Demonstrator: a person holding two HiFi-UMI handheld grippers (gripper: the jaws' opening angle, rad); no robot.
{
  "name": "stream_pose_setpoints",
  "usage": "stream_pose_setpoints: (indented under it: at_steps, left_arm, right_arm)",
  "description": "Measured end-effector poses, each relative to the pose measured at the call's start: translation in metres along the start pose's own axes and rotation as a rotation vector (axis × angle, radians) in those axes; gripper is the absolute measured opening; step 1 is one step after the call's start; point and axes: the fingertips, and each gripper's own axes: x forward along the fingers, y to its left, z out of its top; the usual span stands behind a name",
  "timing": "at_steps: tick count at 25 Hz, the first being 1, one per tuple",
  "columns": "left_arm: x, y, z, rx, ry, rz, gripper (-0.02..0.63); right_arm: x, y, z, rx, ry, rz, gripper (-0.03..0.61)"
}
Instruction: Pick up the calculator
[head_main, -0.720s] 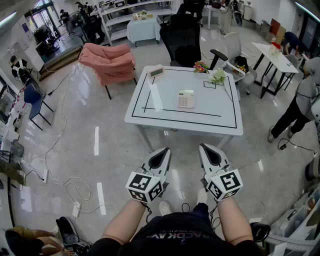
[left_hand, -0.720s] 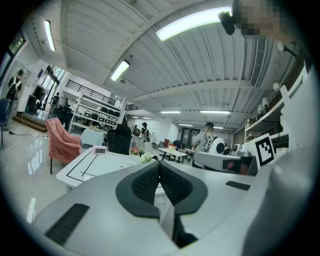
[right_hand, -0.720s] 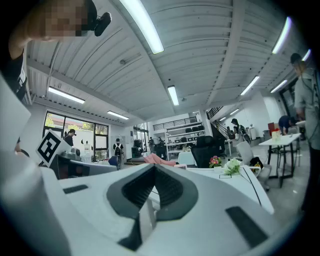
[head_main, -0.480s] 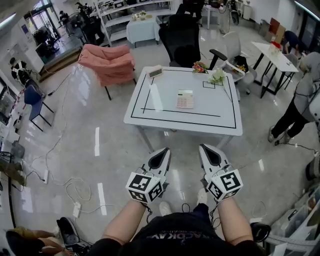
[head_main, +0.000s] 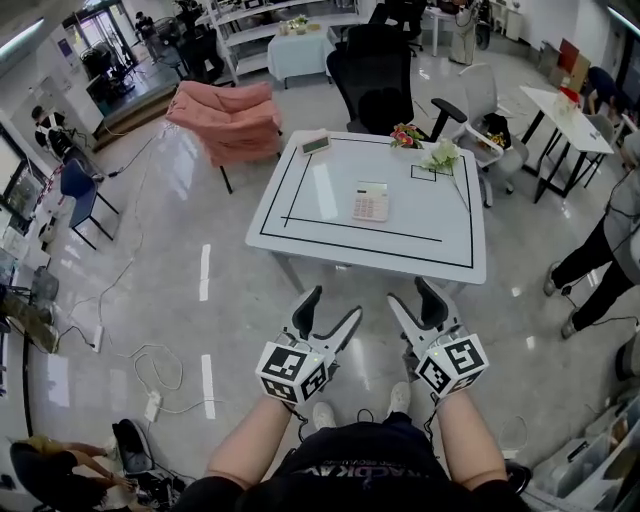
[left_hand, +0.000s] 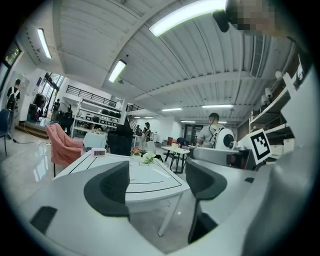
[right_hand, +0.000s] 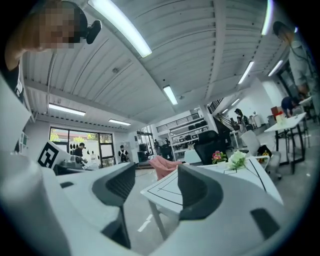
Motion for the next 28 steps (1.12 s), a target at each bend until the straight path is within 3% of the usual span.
stream_pose_setpoints:
  at_steps: [14,19,28]
  left_arm:
    - [0.092,-0.051,0.005,0.004,-0.025,0.142,0.353]
    - [0.107,-0.061,0.003,-0.015,-0.025,0.184,0.353]
    - [0.131,-0.060,0.008,-0.022,-0.034,0.184,0.353]
  right_arm:
    - [-0.003,-0.115,0.026,0.016,0.017,0.146,0.252]
    - [-0.006,-0.137,0.029,0.019,0.031,0.187,0.252]
    - [0.000,-0.155,0.034,-0.004,0.043,0.204,0.252]
